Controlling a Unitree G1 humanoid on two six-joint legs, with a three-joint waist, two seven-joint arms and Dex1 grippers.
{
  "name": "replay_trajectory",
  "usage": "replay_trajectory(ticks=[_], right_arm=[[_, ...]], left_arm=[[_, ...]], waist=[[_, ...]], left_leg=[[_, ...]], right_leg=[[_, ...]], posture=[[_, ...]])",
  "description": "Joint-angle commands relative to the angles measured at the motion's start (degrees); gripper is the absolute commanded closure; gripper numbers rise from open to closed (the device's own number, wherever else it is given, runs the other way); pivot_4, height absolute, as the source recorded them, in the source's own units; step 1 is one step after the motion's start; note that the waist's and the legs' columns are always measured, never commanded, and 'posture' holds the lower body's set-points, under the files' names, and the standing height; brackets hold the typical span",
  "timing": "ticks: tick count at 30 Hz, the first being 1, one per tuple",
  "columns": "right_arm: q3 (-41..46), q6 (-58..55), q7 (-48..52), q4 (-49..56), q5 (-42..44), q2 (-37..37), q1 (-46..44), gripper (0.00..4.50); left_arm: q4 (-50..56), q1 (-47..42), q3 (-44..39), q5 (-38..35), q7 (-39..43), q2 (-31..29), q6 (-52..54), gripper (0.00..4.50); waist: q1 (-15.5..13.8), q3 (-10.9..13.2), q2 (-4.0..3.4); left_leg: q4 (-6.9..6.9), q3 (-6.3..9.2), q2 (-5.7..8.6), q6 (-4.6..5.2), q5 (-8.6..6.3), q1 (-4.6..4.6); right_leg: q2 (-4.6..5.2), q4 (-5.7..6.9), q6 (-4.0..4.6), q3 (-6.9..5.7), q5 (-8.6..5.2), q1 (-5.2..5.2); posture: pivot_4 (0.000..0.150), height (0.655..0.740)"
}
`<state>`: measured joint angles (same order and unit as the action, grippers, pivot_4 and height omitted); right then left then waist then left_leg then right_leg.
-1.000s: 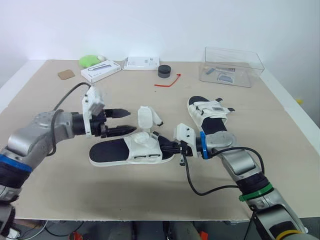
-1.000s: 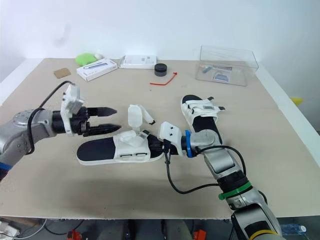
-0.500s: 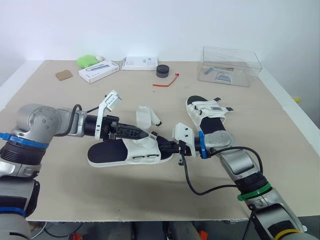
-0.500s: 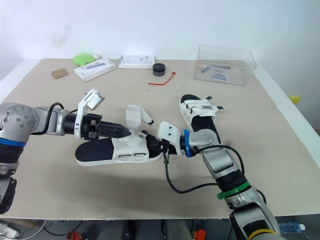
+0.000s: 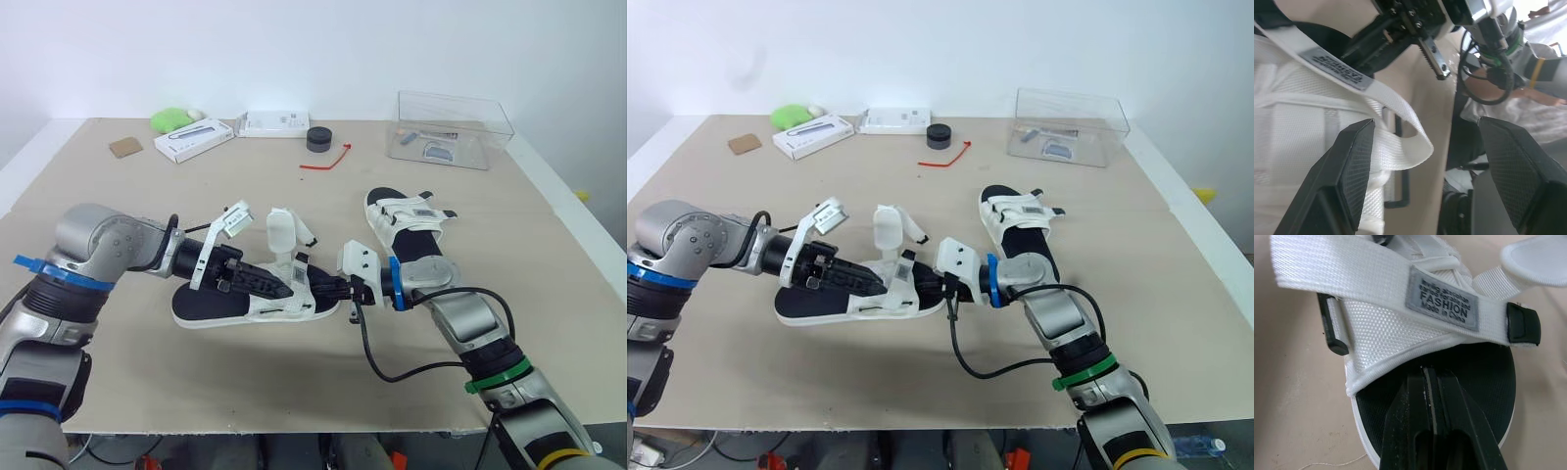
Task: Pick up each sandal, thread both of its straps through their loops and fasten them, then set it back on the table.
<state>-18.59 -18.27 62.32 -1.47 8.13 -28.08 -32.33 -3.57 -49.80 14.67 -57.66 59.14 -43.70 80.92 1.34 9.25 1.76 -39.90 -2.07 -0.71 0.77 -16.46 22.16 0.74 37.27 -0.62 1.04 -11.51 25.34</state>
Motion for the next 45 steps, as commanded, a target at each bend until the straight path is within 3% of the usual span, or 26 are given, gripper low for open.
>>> replay_trajectory(ticks=[1, 12, 19, 22, 27, 31, 34, 37, 45], right_arm=[[0.6, 0.3, -0.1, 2.3, 0.3, 0.0, -0.5, 4.50], [0.5, 0.6, 0.0, 2.3, 0.1, 0.0, -0.7, 4.50], [0.5, 0.4, 0.2, 3.0, 0.1, -0.4, -0.3, 4.50], [0.5, 0.4, 0.3, 3.1, 0.1, -0.6, -0.4, 4.50], [0.4, 0.5, 0.5, 3.1, 0.0, -0.8, -0.5, 4.50], [0.4, 0.5, 0.7, 3.2, 0.0, -0.8, -0.5, 4.50], [0.3, 0.5, 0.7, 3.3, 0.0, -0.8, -0.4, 4.50], [0.2, 0.6, 0.9, 3.3, 0.0, -0.8, -0.3, 4.50], [0.0, 0.6, 1.1, 3.0, 0.0, -0.5, -0.5, 4.50]], left_arm=[[-0.3, -1.3, -2.0, 0.4, 0.0, 1.5, 2.0, 1.04], [-4.2, -1.4, -3.7, 5.1, -4.0, 8.1, 2.8, 1.04], [-8.2, -1.4, -4.2, 7.6, -4.8, 9.4, 3.1, 1.04], [-9.5, -1.5, -4.4, 8.4, -4.7, 9.9, 2.8, 1.88], [-8.8, -1.0, -4.8, 10.6, -5.2, 10.9, -0.1, 4.42], [-6.0, 0.4, -4.9, 13.3, -4.1, 10.2, -6.1, 4.48], [-1.2, 2.0, -5.2, 17.1, -2.6, 8.6, -16.2, 4.48], [4.5, 5.8, -2.0, 28.9, 1.6, 5.0, -39.9, 4.48], [4.4, 13.0, -2.9, 48.0, 4.6, 4.0, -93.7, 4.48]], waist=[[0.0, 0.0, 0.00], [0.0, 0.0, 0.00], [0.0, 0.0, 0.00], [0.0, 0.0, 0.00], [0.0, 0.0, 0.00], [0.0, 0.0, 0.00], [0.0, 0.0, 0.00], [0.1, 0.0, 0.00], [-0.3, 0.0, 0.00]], left_leg=[[0.00, 0.00, 0.01, 0.00, 0.00, 0.00], [0.00, 0.02, 0.02, -0.01, 0.01, -0.01], [0.00, 0.03, 0.01, -0.04, 0.03, -0.03], [0.00, 0.03, 0.01, -0.07, 0.04, -0.04], [0.00, 0.03, 0.02, -0.07, 0.04, -0.02], [0.00, 0.02, 0.03, -0.07, 0.04, 0.00], [0.00, 0.04, 0.02, -0.08, 0.05, 0.00], [0.04, 0.04, 0.01, -0.10, 0.06, 0.00], [0.13, 0.01, 0.05, -0.22, 0.13, 0.02]], right_leg=[[0.01, 0.00, 0.00, 0.01, 0.00, 0.00], [0.04, 0.02, 0.00, -0.01, 0.00, -0.01], [0.03, 0.04, 0.01, -0.01, 0.01, -0.01], [0.03, 0.05, 0.01, 0.00, 0.01, -0.01], [0.04, 0.05, 0.01, -0.01, 0.01, -0.01], [0.09, 0.05, 0.01, 0.00, 0.01, 0.00], [0.10, 0.05, 0.02, 0.05, 0.01, 0.00], [0.10, 0.05, 0.07, 0.09, 0.00, 0.02], [0.27, -0.06, 0.11, 0.05, 0.03, 0.01]], posture=[[0.150, 0.7400], [0.150, 0.7400], [0.150, 0.7400], [0.150, 0.7400], [0.150, 0.7400], [0.150, 0.7400], [0.150, 0.7400], [0.150, 0.7400], [0.150, 0.7400]])
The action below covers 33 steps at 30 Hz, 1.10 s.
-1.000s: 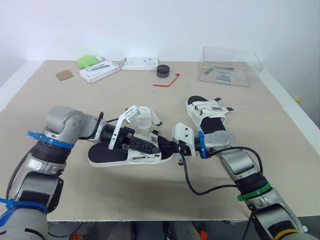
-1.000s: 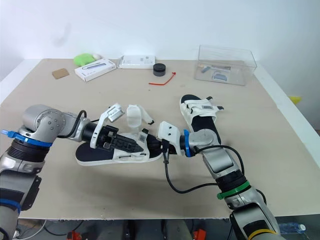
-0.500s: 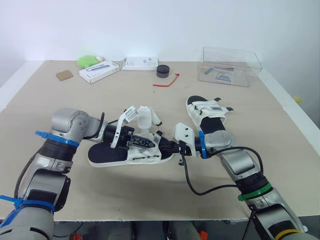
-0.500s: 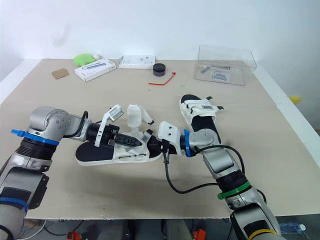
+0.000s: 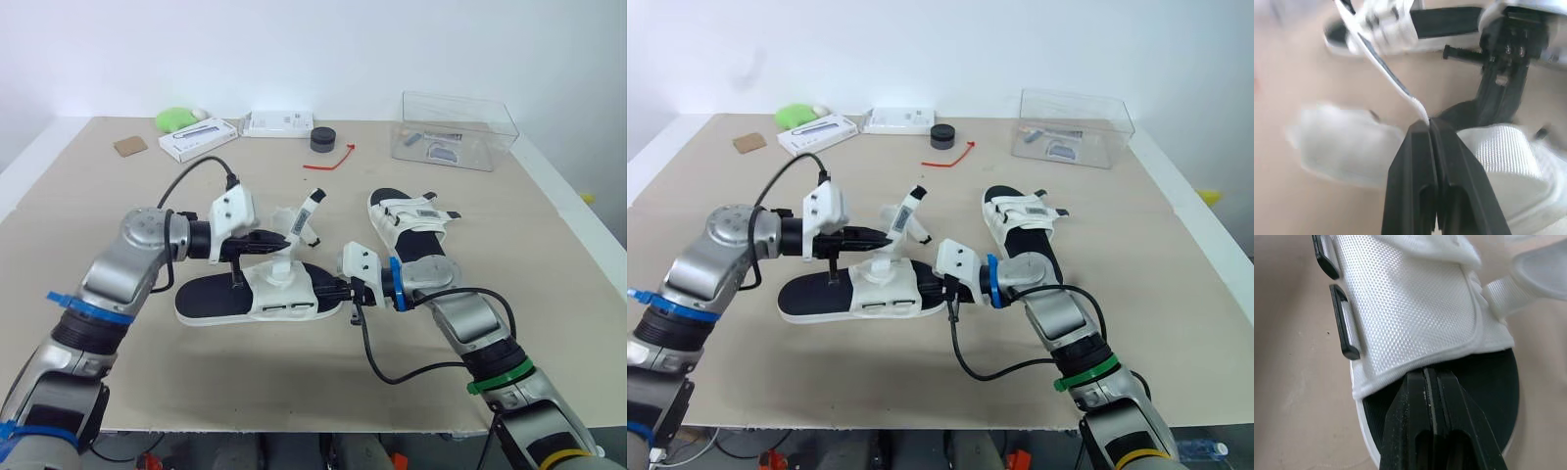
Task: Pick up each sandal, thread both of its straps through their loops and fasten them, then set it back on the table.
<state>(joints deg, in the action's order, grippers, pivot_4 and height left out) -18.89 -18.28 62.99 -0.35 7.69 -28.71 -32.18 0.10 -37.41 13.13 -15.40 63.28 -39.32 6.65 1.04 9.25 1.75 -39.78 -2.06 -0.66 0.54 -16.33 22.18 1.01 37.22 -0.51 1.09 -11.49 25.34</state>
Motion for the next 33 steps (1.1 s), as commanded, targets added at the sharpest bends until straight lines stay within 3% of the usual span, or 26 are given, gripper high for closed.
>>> replay_trajectory(ticks=[1, 9, 13, 17, 18, 19, 25, 29, 31, 33], right_arm=[[0.2, 0.7, 0.5, 1.7, 0.4, 0.1, -0.7, 4.50], [0.0, 1.0, 0.7, 1.2, 0.3, 0.2, -1.0, 4.50], [-0.1, 1.3, 0.9, 0.8, 0.2, 0.1, -1.0, 4.50], [-0.1, 1.5, 1.0, 0.3, 0.1, 0.2, -1.4, 4.50], [-0.1, 1.6, 1.0, 0.1, 0.1, 0.3, -1.6, 4.50], [-0.1, 1.7, 1.1, -0.1, 0.0, 0.3, -1.7, 4.50], [-0.2, 2.4, 1.2, -1.2, -0.2, 0.5, -2.3, 4.50], [-0.4, 2.8, 1.3, -1.8, -0.2, 0.6, -2.5, 4.50], [-0.4, 3.0, 1.4, -2.1, -0.2, 0.5, -2.5, 4.50], [-0.5, 3.3, 1.7, -2.3, -0.2, 0.4, -2.5, 4.50]], left_arm=[[0.1, 0.8, -2.1, 7.1, -0.2, 0.0, -25.6, 4.48], [-4.1, 1.4, -3.5, 12.7, -3.0, -1.0, -62.0, 4.48], [-4.6, 4.6, -2.0, 12.0, -3.3, -4.2, -69.4, 4.48], [-3.5, 7.4, -1.6, 10.6, -4.5, -6.5, -68.7, 4.48], [-3.3, 7.8, -1.6, 10.3, -4.8, -6.9, -68.2, 3.94], [-3.2, 8.1, -1.4, 9.9, -4.8, -7.3, -67.7, 3.67], [1.8, 12.3, -1.1, 4.1, -3.7, -9.8, -53.3, 0.89], [9.0, 17.4, -4.2, -3.8, -6.6, -11.7, -33.1, 0.89], [14.0, 18.4, -6.8, -17.3, -10.4, -14.8, -11.5, 0.89], [17.8, 18.8, -9.3, -27.6, -11.8, -17.9, 3.5, 0.89]], waist=[[0.0, 0.0, 0.00], [0.1, 0.0, 0.00], [0.2, 0.0, 0.00], [0.1, 0.0, 0.00], [0.1, 0.0, 0.00], [0.1, 0.0, 0.00], [0.2, 0.0, 0.00], [0.3, 0.0, 0.00], [0.3, 0.0, 0.02], [0.3, 0.0, 0.07]], left_leg=[[0.00, 0.00, 0.00, 0.01, 0.00, 0.01], [0.00, -0.02, -0.02, 0.10, -0.05, 0.01], [0.00, -0.07, -0.06, 0.14, -0.08, -0.02], [0.00, -0.06, -0.08, 0.15, -0.08, -0.03], [-0.01, -0.06, -0.08, 0.15, -0.08, -0.03], [-0.02, -0.07, -0.08, 0.15, -0.08, -0.03], [-0.02, -0.10, -0.09, 0.15, -0.08, -0.04], [0.00, -0.11, -0.16, 0.18, -0.10, -0.06], [-0.01, -0.07, -0.17, 0.18, -0.10, -0.05], [-0.04, -0.02, -0.25, 0.17, -0.09, -0.03]], right_leg=[[0.04, -0.02, -0.01, 0.00, 0.01, 0.01], [0.07, -0.04, -0.04, -0.02, 0.03, -0.01], [0.07, -0.04, -0.04, -0.03, 0.03, 0.00], [0.07, -0.03, -0.05, -0.14, 0.03, 0.00], [0.07, -0.04, -0.06, -0.16, 0.04, -0.01], [0.06, -0.04, -0.07, -0.17, 0.04, -0.01], [-0.11, -0.03, -0.10, -0.16, 0.05, -0.01], [-0.16, -0.03, -0.09, -0.14, 0.04, 0.00], [-0.19, -0.03, -0.09, -0.16, 0.03, 0.00], [-0.22, -0.01, -0.22, -0.17, -0.05, 0.00]], posture=[[0.150, 0.7400], [0.150, 0.7400], [0.150, 0.7400], [0.150, 0.7400], [0.150, 0.7400], [0.150, 0.7400], [0.150, 0.7400], [0.150, 0.7400], [0.150, 0.7400], [0.150, 0.7400]])
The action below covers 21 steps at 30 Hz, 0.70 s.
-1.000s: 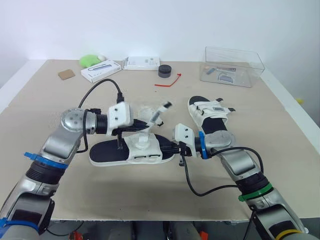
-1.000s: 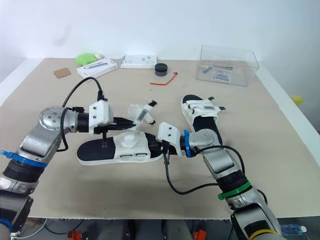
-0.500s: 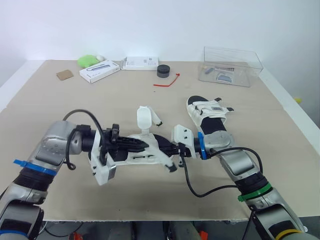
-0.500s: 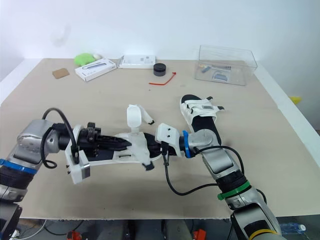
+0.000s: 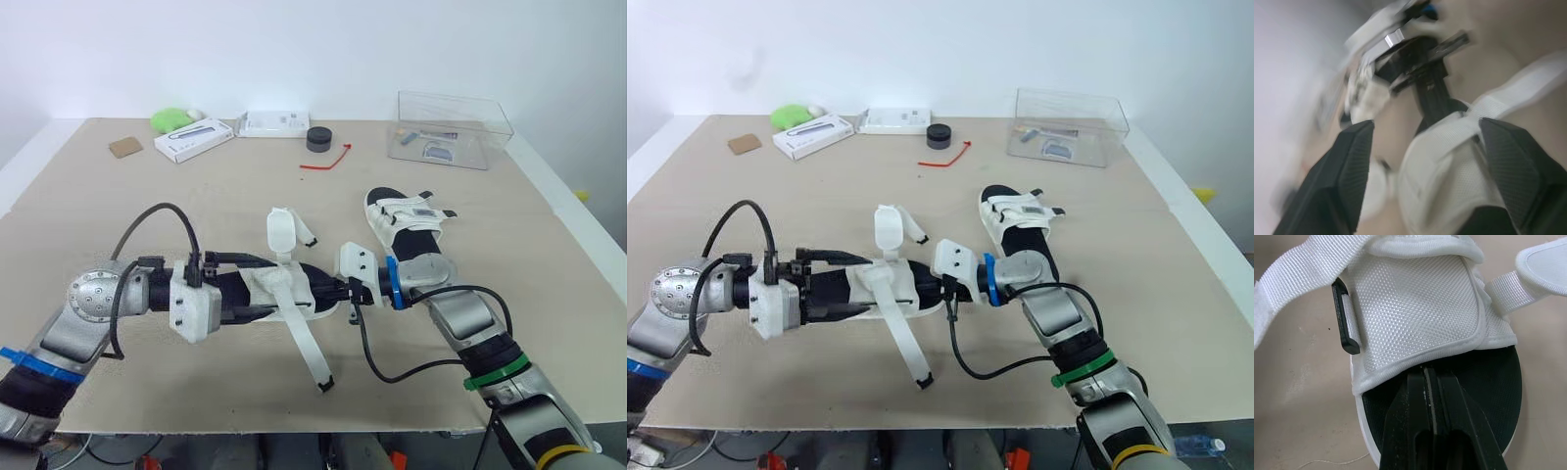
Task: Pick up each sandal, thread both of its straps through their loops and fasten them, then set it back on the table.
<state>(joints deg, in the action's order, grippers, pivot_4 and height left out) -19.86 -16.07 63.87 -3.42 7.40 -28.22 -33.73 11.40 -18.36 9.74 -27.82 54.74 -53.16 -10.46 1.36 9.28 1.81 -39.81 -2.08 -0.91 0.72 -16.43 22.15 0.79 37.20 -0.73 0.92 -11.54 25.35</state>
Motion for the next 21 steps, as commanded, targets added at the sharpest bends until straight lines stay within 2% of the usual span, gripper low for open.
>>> replay_trajectory(ticks=[1, 3, 4, 9, 11, 12, 13, 16, 21], right_arm=[[0.5, 1.2, 0.9, 0.6, 0.1, -0.1, -1.0, 4.50], [0.5, 1.3, 1.0, 0.4, 0.1, -0.1, -1.1, 4.50], [0.4, 1.4, 1.1, 0.2, 0.0, 0.0, -1.2, 4.50], [0.2, 2.1, 1.6, -0.9, -0.1, 0.4, -1.6, 4.50], [0.0, 2.5, 1.8, -1.4, -0.2, 0.8, -1.9, 4.50], [-0.1, 2.7, 1.8, -1.7, -0.3, 1.1, -2.1, 4.50], [-0.2, 2.9, 1.8, -1.9, -0.4, 1.2, -2.2, 4.50], [-0.2, 3.1, 1.9, -2.1, -0.5, 1.5, -2.3, 4.50], [-0.3, 3.0, 1.8, -1.9, -0.9, 1.9, -2.4, 4.50]], left_arm=[[7.9, 0.1, -7.2, -18.5, -3.2, -5.3, 25.1, 0.89], [10.3, 1.3, -9.2, -26.3, -3.3, -8.4, 35.9, 0.89], [11.3, 3.0, -11.2, -32.6, -4.5, -9.9, 41.8, 0.89], [17.7, 11.5, -18.8, -49.7, -6.1, -13.2, 55.5, 0.89], [20.7, 16.4, -19.1, -48.3, -5.8, -13.5, 57.8, 0.89], [21.3, 18.1, -18.2, -45.1, -7.0, -12.2, 57.2, 0.89], [21.6, 19.0, -17.5, -45.2, -8.2, -10.9, 57.9, 0.89], [21.1, 17.6, -14.7, -46.9, -11.9, -7.4, 61.3, 0.89], [18.3, 12.8, -9.2, -44.2, -16.2, -0.8, 65.0, 0.89]], waist=[[0.0, 0.0, 0.01], [0.0, 0.0, 0.00], [0.0, 0.0, 0.00], [0.2, 0.0, 0.05], [0.1, 0.1, 0.02], [0.1, 0.1, 0.00], [0.0, 0.1, -0.03], [-0.1, 0.1, 0.02], [-0.2, 0.1, 0.02]], left_leg=[[0.00, 0.00, -0.03, 0.00, 0.00, -0.02], [0.01, -0.01, -0.06, 0.00, 0.00, -0.06], [0.03, -0.02, -0.07, 0.00, 0.00, -0.07], [0.09, 0.01, -0.10, -0.02, -0.02, -0.07], [0.09, 0.05, -0.13, -0.04, -0.02, -0.08], [0.13, 0.03, -0.12, -0.05, -0.02, -0.14], [0.18, -0.02, -0.11, -0.06, -0.01, -0.20], [0.28, -0.02, -0.08, -0.18, 0.06, -0.36], [0.28, -0.04, -0.15, -0.31, 0.14, -0.44]], right_leg=[[-0.01, 0.00, -0.12, -0.01, -0.07, 0.00], [-0.14, 0.00, -0.17, 0.00, -0.12, -0.01], [-0.17, 0.00, -0.15, 0.02, -0.13, -0.01], [-0.02, 0.00, 0.18, 0.02, -0.08, 0.02], [-0.01, 0.00, 0.23, 0.04, -0.11, 0.01], [-0.01, 0.00, 0.25, 0.03, -0.11, -0.01], [-0.05, 0.00, 0.25, 0.03, -0.11, -0.02], [-0.22, 0.03, 0.28, 0.06, -0.14, -0.10], [-0.35, 0.04, 0.29, 0.10, -0.08, -0.15]], posture=[[0.150, 0.7400], [0.150, 0.7400], [0.150, 0.7400], [0.150, 0.7400], [0.150, 0.7400], [0.150, 0.7400], [0.150, 0.7400], [0.150, 0.7400], [0.150, 0.7400]])
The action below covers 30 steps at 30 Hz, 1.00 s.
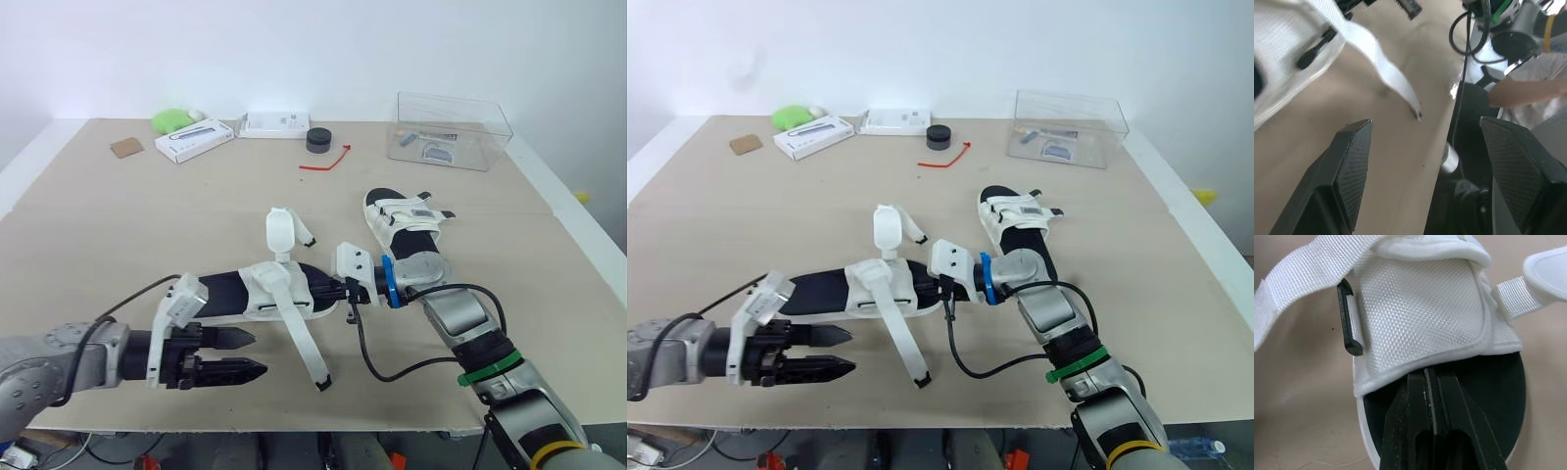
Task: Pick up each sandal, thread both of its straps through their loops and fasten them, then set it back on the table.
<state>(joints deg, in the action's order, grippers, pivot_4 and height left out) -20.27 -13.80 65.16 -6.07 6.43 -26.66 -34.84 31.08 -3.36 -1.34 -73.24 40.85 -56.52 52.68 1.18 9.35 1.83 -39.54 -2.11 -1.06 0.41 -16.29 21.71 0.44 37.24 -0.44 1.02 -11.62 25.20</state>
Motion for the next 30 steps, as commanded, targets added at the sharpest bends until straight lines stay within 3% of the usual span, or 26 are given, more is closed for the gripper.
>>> replay_trajectory(ticks=[1, 13, 21, 24, 29, 30], right_arm=[[0.2, 0.8, 0.5, 0.9, 0.0, 0.2, -1.2, 4.50], [0.8, 0.2, 0.3, 1.8, -0.3, -0.6, -0.9, 4.50], [0.7, 0.0, 0.1, 1.8, -0.3, -0.5, -1.2, 4.50], [0.9, 0.0, 0.0, 1.9, -0.3, -0.6, -1.1, 4.50], [0.8, -0.2, -0.1, 2.2, -0.3, -0.6, -0.9, 4.50], [0.8, -0.2, -0.1, 2.2, -0.3, -0.5, -1.0, 4.50]], left_arm=[[-2.2, -3.3, 3.0, 1.7, -3.0, 4.1, 2.6, 0.89], [-8.2, -12.0, 8.5, 5.5, -1.8, 12.9, 10.1, 0.89], [-9.2, -14.3, 10.4, 10.6, 1.3, 15.1, 10.3, 0.89], [-10.2, -15.2, 10.6, 12.4, 3.0, 15.7, 9.8, 1.71], [-11.9, -16.0, 9.4, 13.7, 3.4, 17.3, 10.3, 4.24], [-12.2, -16.2, 9.2, 13.9, 3.6, 17.5, 10.4, 4.48]], waist=[[0.0, 0.0, 0.00], [0.0, 0.0, 0.02], [0.1, 0.0, 0.02], [0.1, 0.0, 0.02], [0.1, 0.0, 0.02], [0.1, 0.0, 0.02]], left_leg=[[0.00, -0.03, 0.00, -0.01, 0.01, -0.04], [0.06, -0.08, -0.07, -0.01, 0.01, -0.12], [0.08, -0.10, -0.06, -0.02, 0.01, -0.14], [0.08, -0.09, -0.06, -0.02, 0.01, -0.14], [0.08, -0.10, -0.05, -0.02, 0.01, -0.15], [0.08, -0.09, -0.06, -0.02, 0.01, -0.15]], right_leg=[[-0.02, 0.02, 0.07, 0.02, 0.05, 0.00], [-0.13, 0.02, 0.27, 0.08, 0.14, -0.03], [-0.13, 0.01, 0.29, 0.12, 0.12, -0.03], [-0.12, 0.01, 0.29, 0.11, 0.13, -0.03], [-0.13, 0.01, 0.28, 0.11, 0.13, -0.04], [-0.12, 0.01, 0.28, 0.11, 0.13, -0.04]], posture=[[0.150, 0.7400], [0.150, 0.7400], [0.150, 0.7400], [0.150, 0.7400], [0.150, 0.7400], [0.150, 0.7400]])
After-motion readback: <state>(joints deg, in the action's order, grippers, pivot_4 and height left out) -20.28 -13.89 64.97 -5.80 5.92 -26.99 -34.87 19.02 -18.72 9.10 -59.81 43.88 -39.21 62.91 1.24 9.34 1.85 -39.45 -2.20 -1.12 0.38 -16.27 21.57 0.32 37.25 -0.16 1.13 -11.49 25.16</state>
